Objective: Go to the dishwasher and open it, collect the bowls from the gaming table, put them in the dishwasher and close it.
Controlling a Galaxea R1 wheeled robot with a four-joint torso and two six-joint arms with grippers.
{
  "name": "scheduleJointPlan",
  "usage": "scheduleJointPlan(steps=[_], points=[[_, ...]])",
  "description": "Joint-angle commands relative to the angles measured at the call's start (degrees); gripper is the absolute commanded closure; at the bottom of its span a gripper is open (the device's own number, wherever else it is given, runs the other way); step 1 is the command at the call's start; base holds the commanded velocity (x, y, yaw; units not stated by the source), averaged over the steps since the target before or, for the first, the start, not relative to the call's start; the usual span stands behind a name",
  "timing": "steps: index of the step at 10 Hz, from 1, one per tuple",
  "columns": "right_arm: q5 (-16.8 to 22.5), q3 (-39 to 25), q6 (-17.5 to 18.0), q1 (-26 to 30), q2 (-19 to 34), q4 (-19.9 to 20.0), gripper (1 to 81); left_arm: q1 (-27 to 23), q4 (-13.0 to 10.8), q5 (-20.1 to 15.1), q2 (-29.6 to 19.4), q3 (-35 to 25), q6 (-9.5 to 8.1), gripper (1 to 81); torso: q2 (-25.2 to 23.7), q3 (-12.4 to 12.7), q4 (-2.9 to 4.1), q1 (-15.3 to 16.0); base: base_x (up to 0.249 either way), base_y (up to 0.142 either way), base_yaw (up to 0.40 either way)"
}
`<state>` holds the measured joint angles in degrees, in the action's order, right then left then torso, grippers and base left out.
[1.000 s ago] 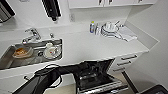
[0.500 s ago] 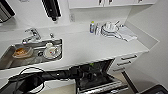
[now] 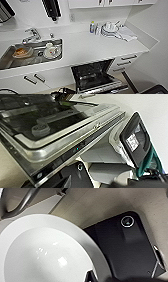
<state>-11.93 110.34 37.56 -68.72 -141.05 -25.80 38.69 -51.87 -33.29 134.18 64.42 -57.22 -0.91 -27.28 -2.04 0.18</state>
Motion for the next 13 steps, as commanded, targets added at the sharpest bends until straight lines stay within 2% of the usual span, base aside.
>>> scheduleJointPlan(steps=[1,2,4,8,9,10,12,13], points=[[1.4,-10.2,3.5,7.1,8.7,-0.3,81.1,12.9,-13.9,9.3,-8.3,-3.7,-0.08,1.0,0.0,0.0,0.0,0.0,0.0,0.0,0.0],[1.3,-12.8,4.0,8.7,10.8,-0.4,81.1,16.4,-14.9,13.4,-8.1,0.2,-0.08,1.0,0.0,0.0,0.0,0.0,0.0,0.0,0.0],[1.3,-15.2,6.2,12.2,13.7,-0.5,81.1,21.7,-15.1,22.0,-5.4,11.3,0.01,1.0,0.0,0.0,0.0,0.0,0.0,0.0,0.0],[1.4,-19.2,9.3,19.7,17.1,-0.2,81.1,28.7,-15.5,31.1,0.2,26.1,0.09,1.0,0.0,0.0,0.0,0.0,0.0,0.0,0.0],[1.4,-20.2,10.5,22.0,17.4,-0.3,81.1,30.5,-15.5,34.4,1.8,29.8,0.09,1.0,0.0,0.0,0.0,0.0,0.0,0.0,0.0],[1.4,-20.6,11.1,23.9,17.3,-0.3,81.1,32.6,-15.5,36.7,3.7,33.3,0.18,1.0,0.0,0.0,0.0,0.0,0.0,0.0,0.0],[1.7,-21.2,13.3,28.6,17.1,-0.1,81.1,35.8,-15.5,39.2,7.2,40.1,0.27,1.0,0.0,0.0,0.0,0.0,0.0,0.0,0.0],[2.1,-21.9,14.1,30.9,16.7,-0.2,81.1,37.5,-15.4,42.3,8.9,44.4,0.27,1.0,0.0,0.0,0.0,0.0,0.0,0.0,0.0]])
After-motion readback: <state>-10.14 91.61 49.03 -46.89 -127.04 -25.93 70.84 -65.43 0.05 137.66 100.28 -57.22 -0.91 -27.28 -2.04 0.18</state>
